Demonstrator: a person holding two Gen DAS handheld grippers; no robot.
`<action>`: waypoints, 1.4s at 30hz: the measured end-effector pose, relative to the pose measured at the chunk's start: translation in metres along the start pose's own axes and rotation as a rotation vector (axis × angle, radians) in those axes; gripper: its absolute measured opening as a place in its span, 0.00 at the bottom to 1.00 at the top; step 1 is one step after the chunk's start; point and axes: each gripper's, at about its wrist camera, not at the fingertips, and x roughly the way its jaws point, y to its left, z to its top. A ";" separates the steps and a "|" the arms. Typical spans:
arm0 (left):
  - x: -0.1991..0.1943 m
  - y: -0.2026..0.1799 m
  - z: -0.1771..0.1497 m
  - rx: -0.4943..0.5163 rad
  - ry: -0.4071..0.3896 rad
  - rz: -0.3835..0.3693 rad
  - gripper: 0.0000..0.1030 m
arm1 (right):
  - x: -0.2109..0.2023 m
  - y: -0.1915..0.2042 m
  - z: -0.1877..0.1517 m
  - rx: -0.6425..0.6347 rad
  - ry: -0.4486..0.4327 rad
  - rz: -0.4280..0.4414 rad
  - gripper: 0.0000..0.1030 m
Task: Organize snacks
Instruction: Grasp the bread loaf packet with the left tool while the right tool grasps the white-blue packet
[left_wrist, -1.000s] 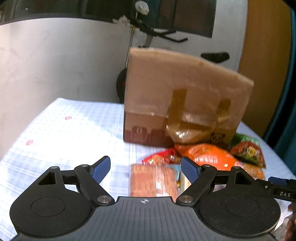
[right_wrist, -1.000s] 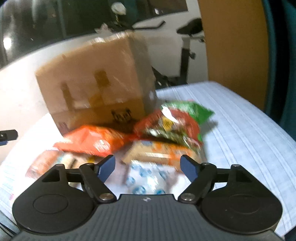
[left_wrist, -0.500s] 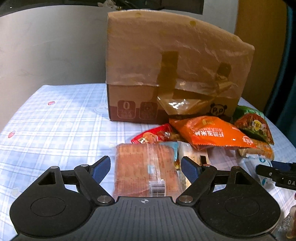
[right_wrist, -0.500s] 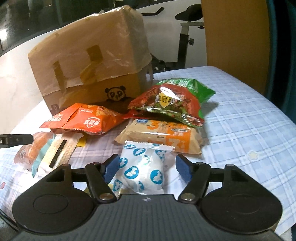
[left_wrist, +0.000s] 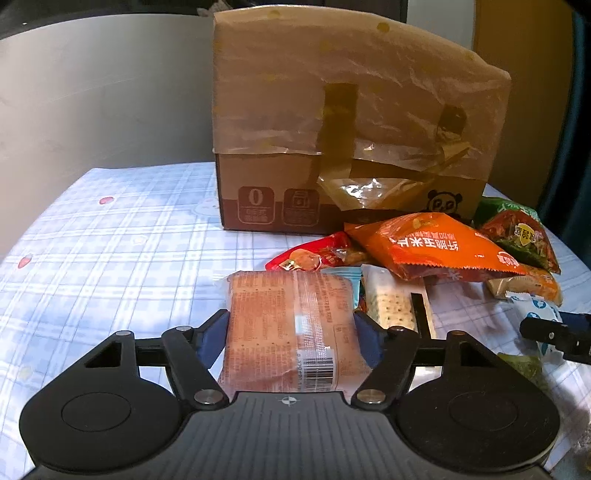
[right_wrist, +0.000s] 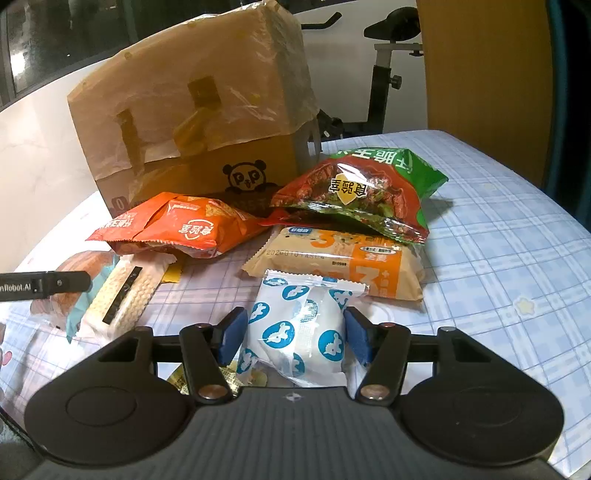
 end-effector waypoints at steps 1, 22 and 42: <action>-0.002 0.001 -0.002 -0.009 -0.003 0.002 0.71 | 0.000 0.000 0.000 0.001 -0.001 0.001 0.59; -0.020 0.011 -0.018 -0.078 -0.035 0.001 0.71 | -0.001 -0.002 -0.001 0.008 0.001 0.006 0.54; -0.031 0.016 -0.016 -0.094 -0.052 0.004 0.70 | -0.010 0.002 0.003 -0.003 -0.031 0.023 0.52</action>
